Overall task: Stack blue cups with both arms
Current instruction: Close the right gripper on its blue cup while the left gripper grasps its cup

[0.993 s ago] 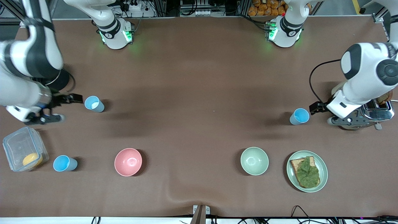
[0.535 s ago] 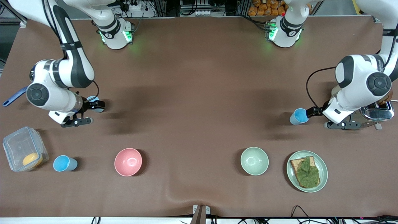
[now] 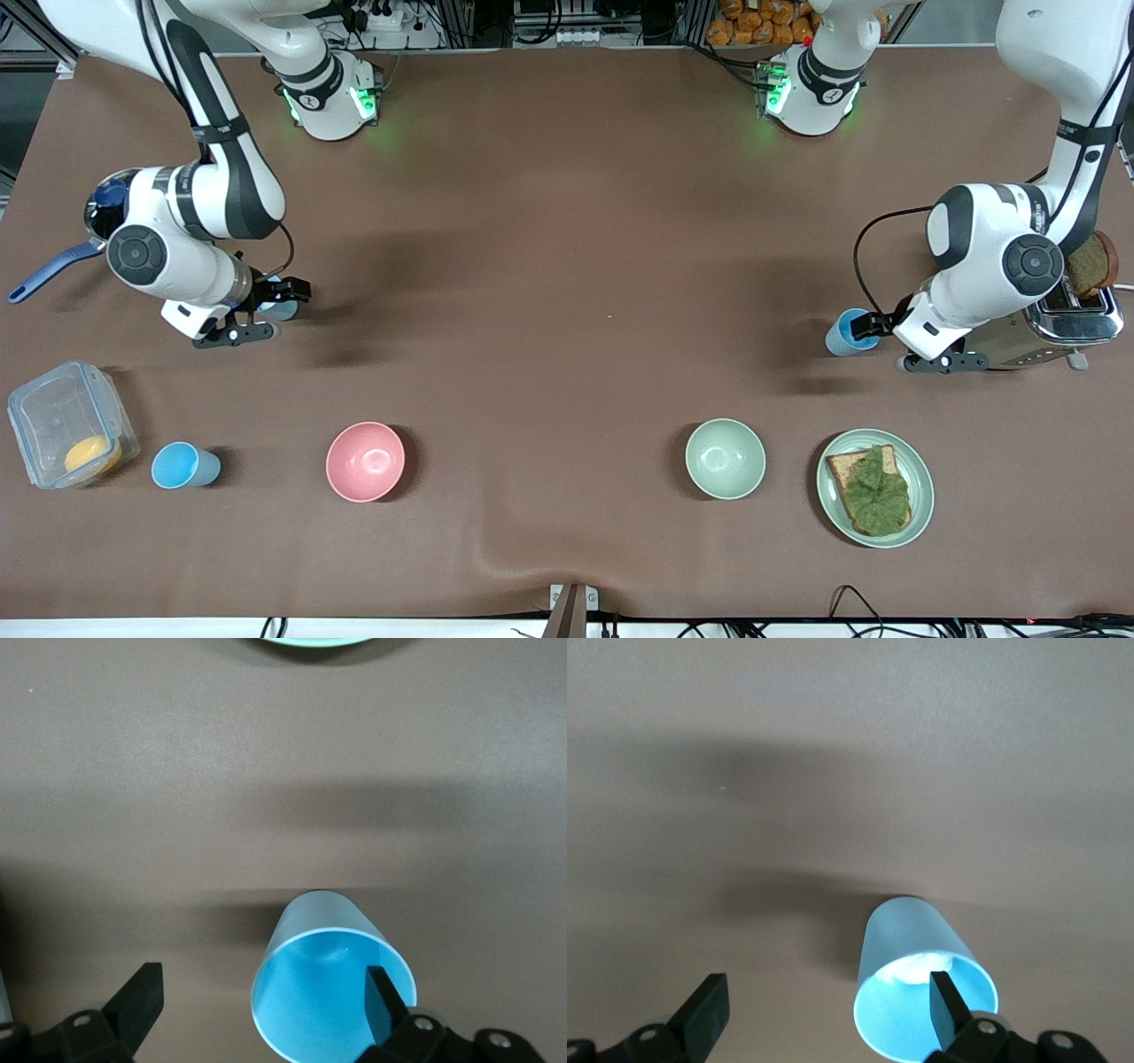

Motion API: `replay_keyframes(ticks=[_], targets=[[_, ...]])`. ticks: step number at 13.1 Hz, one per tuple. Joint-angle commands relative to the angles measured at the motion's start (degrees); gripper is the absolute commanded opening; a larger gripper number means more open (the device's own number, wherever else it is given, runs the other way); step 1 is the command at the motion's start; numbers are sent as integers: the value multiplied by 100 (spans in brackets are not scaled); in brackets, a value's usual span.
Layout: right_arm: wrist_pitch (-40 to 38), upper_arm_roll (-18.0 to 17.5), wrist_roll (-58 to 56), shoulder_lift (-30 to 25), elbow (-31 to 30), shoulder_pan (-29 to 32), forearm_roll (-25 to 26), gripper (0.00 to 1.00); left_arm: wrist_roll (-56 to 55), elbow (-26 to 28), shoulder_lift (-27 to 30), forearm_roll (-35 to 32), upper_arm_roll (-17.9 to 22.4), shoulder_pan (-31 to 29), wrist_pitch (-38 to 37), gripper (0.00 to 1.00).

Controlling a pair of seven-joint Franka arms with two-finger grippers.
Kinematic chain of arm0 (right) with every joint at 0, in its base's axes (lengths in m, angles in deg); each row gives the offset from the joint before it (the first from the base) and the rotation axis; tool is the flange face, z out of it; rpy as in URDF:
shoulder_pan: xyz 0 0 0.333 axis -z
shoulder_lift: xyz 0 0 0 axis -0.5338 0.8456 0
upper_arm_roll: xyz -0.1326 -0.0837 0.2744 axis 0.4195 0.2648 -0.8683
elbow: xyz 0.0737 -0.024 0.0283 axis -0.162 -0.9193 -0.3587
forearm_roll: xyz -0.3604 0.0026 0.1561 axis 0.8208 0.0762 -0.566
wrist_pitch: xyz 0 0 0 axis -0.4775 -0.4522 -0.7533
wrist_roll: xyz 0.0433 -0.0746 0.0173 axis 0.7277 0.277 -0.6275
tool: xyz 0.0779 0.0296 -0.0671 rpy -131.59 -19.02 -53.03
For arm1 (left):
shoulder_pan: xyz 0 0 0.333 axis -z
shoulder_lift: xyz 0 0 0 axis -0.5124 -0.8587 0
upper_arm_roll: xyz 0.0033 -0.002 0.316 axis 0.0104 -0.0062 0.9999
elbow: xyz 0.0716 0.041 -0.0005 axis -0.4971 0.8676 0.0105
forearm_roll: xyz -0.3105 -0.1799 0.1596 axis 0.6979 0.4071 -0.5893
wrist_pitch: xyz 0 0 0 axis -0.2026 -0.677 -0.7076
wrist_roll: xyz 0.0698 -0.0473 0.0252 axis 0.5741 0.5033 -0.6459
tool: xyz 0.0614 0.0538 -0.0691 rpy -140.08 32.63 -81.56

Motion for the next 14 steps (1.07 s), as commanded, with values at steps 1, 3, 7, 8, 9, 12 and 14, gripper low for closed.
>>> replay_keyframes(ticks=[1,3,7,8,9,12,14], targets=[[286,2,-24,-474,-534,69,-3,100,-70,49,-35,-26,-42,-75,63,100],[733,2,-24,-528,-832,69,-3,100,-79,58,-53,-26,-42,-58,63,100],[1007,2,-24,-678,-1149,95,-3,100,-79,102,-123,-26,-42,-49,63,100],[1234,2,-33,-669,-1246,95,-3,100,-79,111,-124,-26,-42,-75,71,97],[1324,2,-33,-643,-1316,95,5,100,-70,128,-132,-26,-42,-49,71,85],[1307,2,-190,-573,-1334,104,6,93,-87,120,-132,-26,-42,-5,71,32],[1281,3,-375,-511,-1326,227,6,57,-166,76,-115,-26,-103,-5,71,0]])
